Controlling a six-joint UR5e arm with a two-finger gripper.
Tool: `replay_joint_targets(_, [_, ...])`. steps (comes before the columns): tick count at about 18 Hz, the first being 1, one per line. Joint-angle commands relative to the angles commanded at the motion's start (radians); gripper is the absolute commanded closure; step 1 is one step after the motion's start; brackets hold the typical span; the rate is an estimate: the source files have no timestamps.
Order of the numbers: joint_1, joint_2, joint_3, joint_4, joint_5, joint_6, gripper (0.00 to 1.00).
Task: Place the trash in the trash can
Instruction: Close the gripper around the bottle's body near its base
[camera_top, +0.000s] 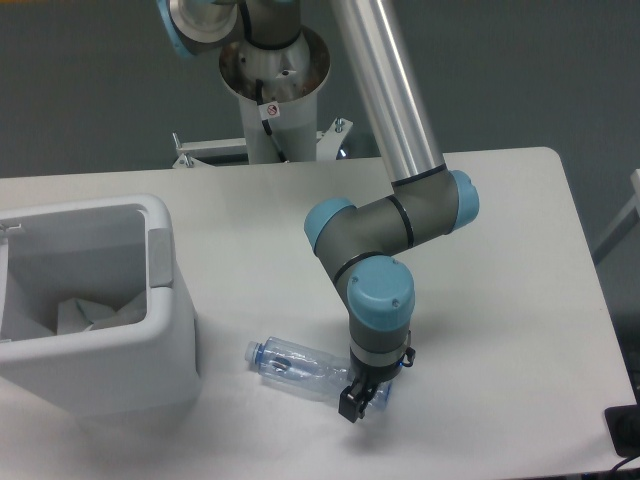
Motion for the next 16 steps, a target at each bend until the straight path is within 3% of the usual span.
replay_joint_targets(16, [-0.002, 0.008, -0.002, -0.003, 0.005, 0.002, 0.3])
